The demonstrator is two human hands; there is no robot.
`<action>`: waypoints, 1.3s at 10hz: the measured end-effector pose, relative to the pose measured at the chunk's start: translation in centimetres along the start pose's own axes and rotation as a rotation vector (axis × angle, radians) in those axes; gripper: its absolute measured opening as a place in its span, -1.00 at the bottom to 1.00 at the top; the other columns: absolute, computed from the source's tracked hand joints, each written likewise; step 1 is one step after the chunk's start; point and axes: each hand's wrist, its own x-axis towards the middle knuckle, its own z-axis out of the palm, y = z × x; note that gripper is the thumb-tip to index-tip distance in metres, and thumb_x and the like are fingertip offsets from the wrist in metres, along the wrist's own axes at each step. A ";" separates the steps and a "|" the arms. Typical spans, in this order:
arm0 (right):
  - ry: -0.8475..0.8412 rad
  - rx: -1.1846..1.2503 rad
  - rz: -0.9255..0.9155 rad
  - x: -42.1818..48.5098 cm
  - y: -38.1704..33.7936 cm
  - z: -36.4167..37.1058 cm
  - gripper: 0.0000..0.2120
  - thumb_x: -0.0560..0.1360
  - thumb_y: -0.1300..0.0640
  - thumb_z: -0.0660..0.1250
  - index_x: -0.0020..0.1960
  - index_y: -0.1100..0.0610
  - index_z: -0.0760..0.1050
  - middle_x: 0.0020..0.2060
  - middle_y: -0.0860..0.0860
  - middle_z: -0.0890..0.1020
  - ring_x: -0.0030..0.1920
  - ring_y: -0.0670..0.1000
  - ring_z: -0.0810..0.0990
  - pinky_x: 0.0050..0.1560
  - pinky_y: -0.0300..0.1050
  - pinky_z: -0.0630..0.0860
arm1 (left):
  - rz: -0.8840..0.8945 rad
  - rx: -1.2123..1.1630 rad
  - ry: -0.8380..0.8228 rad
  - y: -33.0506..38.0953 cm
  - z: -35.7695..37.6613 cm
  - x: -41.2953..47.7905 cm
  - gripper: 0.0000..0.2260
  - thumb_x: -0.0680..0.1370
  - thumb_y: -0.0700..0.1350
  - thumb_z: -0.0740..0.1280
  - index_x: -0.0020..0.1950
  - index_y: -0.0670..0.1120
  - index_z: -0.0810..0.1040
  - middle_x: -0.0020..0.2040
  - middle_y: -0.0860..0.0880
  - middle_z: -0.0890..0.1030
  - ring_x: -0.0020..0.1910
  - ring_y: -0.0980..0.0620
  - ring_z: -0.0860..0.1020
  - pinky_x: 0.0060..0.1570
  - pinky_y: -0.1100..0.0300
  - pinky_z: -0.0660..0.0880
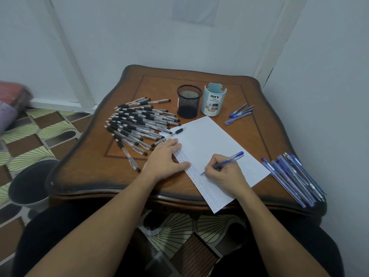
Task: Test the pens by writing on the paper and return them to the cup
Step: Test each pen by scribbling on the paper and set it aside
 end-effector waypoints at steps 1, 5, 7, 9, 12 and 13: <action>-0.005 0.020 0.004 0.0 0.0 -0.1 -0.71 0.47 0.33 0.35 -0.36 0.09 0.42 -0.52 -0.16 0.42 -0.42 -0.19 0.34 -0.37 -0.30 0.28 | -0.003 0.006 0.002 0.0 0.0 0.0 -0.31 0.46 0.25 0.38 0.52 0.02 0.30 0.56 0.07 0.20 0.53 0.08 0.12 0.48 0.09 0.07; 0.002 -0.008 -0.004 0.2 0.6 0.0 -0.80 0.50 0.27 0.36 -0.30 0.19 0.46 -0.47 -0.12 0.46 -0.37 -0.15 0.38 -0.37 -0.28 0.29 | 0.002 0.008 -0.002 -0.1 0.1 0.1 -0.31 0.46 0.26 0.37 0.52 0.02 0.30 0.56 0.07 0.19 0.53 0.08 0.11 0.48 0.08 0.07; 0.109 0.425 0.137 1.0 0.2 -0.8 -0.73 0.65 0.10 0.21 -0.15 0.22 0.48 -0.29 0.10 0.56 -0.41 -0.07 0.43 -0.32 -0.26 0.39 | 0.014 0.003 -0.006 0.0 -0.1 0.0 -0.31 0.47 0.24 0.37 0.52 0.00 0.29 0.56 0.06 0.19 0.54 0.06 0.11 0.48 0.08 0.06; 0.000 0.501 0.147 1.3 0.1 -1.3 -0.77 0.59 0.11 0.26 0.17 0.20 0.34 -0.28 0.17 0.57 -0.45 -0.05 0.43 -0.29 -0.10 0.35 | 0.009 -0.001 -0.011 0.0 -0.1 0.0 -0.31 0.48 0.25 0.36 0.52 0.01 0.29 0.57 0.06 0.18 0.54 0.07 0.10 0.48 0.06 0.06; -0.036 0.507 0.148 1.5 0.2 -1.4 -0.15 0.55 0.12 0.31 0.60 -0.10 -0.20 -0.22 0.26 0.66 -0.38 0.07 0.53 -0.39 -0.19 0.49 | 0.029 -0.008 0.007 -0.2 0.0 -0.1 -0.31 0.47 0.25 0.38 0.52 -0.01 0.31 0.56 0.04 0.20 0.53 0.05 0.12 0.47 0.10 0.06; -0.030 0.495 0.174 1.4 -0.2 -1.4 -0.30 0.64 0.20 0.19 0.61 -0.08 -0.13 -0.20 0.22 0.68 -0.32 0.09 0.55 -0.35 -0.18 0.51 | 0.021 -0.008 0.007 -0.2 0.0 -0.1 -0.31 0.47 0.24 0.38 0.52 0.00 0.31 0.56 0.05 0.20 0.53 0.06 0.12 0.47 0.10 0.07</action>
